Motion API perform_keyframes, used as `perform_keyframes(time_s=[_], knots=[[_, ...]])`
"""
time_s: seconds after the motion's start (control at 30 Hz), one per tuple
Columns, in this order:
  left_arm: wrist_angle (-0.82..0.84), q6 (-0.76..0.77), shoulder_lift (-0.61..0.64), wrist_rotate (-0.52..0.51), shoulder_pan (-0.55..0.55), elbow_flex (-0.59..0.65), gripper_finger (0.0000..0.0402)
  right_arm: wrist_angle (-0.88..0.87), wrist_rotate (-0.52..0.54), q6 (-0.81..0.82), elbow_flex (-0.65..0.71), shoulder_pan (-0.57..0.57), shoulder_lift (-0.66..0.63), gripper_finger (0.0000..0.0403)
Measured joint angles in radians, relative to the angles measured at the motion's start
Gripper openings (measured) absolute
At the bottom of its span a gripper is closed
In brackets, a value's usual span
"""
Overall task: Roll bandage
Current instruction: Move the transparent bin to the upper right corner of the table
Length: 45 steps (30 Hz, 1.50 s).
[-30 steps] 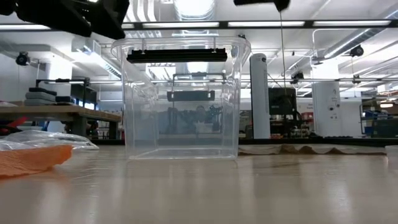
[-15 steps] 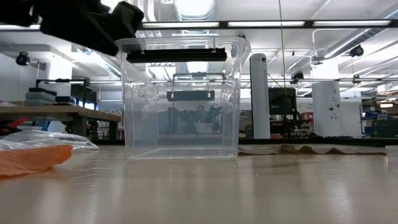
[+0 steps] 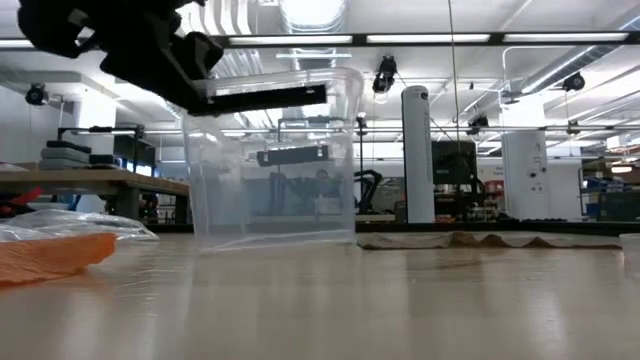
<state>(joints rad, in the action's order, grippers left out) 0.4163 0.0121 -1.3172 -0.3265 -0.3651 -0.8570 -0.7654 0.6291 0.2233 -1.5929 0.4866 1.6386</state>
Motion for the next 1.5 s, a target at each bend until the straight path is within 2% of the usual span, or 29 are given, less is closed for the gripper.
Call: perform_keyframes(time_s=[0.23,0.37,0.5,0.6,0.73,0.83,0.93,1.1,1.23,1.37,1.5], knots=[[0.017,-0.119,0.057,-0.029,0.117,0.002,0.0089,0.003,0.000,0.015,0.000,0.000,0.006,0.0185],[-0.067,-0.226,0.052,-0.038,0.196,0.002,0.0082,0.042,0.001,0.012,0.002,-0.003,0.032,0.0187],[-0.178,-0.324,0.042,-0.032,0.225,0.002,0.0099,0.131,0.002,-0.010,0.003,-0.013,0.074,0.0207],[-0.201,-0.336,0.058,-0.032,0.224,-0.003,0.0125,0.227,0.004,-0.045,0.003,-0.017,0.095,0.0224],[-0.173,-0.242,0.121,-0.030,0.172,-0.040,0.0166,0.406,0.080,-0.151,0.003,-0.018,0.098,0.0230],[-0.213,-0.169,0.168,0.030,0.108,-0.026,0.0192,0.566,0.116,-0.275,0.003,-0.018,0.087,0.0220],[-0.368,-0.147,0.181,0.084,0.033,0.038,0.0206,0.760,0.107,-0.403,0.008,-0.018,0.078,0.0206],[-0.769,-0.186,0.143,0.079,-0.037,0.165,0.0209,1.097,0.040,-0.579,0.023,-0.034,0.078,0.0186],[-0.963,-0.189,0.084,0.076,-0.039,0.218,0.0200,1.213,-0.023,-0.577,0.025,-0.070,0.077,0.0171],[-0.985,-0.187,0.040,0.043,-0.039,0.225,0.0188,1.226,-0.022,-0.472,0.048,-0.110,0.077,0.0153],[-0.961,-0.186,0.033,0.003,-0.039,0.205,0.0181,1.353,0.099,-0.455,0.132,-0.131,0.077,0.0128]])
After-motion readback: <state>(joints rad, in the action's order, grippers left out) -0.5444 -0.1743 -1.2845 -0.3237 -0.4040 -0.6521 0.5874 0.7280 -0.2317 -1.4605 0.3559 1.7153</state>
